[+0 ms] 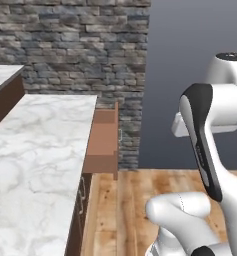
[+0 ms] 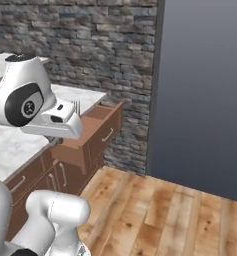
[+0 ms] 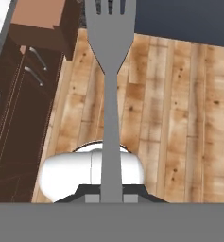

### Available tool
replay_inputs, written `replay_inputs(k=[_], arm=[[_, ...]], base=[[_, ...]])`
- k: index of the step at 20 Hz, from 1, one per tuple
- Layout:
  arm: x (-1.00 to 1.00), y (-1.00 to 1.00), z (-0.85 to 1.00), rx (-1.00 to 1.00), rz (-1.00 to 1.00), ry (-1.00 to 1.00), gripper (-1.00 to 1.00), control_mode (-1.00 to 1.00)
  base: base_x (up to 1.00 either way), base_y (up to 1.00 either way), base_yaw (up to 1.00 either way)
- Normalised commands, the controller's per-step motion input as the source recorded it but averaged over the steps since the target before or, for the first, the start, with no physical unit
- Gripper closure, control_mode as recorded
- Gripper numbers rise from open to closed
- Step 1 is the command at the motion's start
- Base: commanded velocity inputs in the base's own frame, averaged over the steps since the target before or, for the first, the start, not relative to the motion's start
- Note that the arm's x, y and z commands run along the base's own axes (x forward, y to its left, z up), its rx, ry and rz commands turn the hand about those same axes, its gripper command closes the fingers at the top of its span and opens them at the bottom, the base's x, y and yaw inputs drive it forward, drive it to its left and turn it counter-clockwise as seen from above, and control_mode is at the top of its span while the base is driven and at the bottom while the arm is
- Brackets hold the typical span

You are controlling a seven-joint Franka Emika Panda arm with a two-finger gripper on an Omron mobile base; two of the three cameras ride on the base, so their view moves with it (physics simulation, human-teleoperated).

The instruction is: Pick up the metallic utensils from the counter and place them in the open drawer. Make sure not to pick up any wooden utensils.

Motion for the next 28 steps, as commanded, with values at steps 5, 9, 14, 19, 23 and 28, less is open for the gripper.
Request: replay_inputs(k=[5,9,14,19,23,28], arm=[[0.0,0.0,0.0,0.0,0.0,0.0,1.0,1.0],[0.0,0.0,0.0,0.0,0.0,0.0,1.0,1.0],[0.0,0.0,0.0,0.0,0.0,0.0,1.0,1.0],[0.0,0.0,0.0,0.0,0.0,0.0,1.0,1.0],[0.0,0.0,0.0,0.0,0.0,0.0,1.0,1.0],[0.33,0.36,-0.09,0.0,0.0,0.0,1.0,-1.0]], base=[[0.77,0.0,0.12],[0.5,0.02,0.05],[0.2,0.1,0.0],[0.1,0.19,0.0],[0.16,0.35,0.0],[0.04,0.09,0.0]])
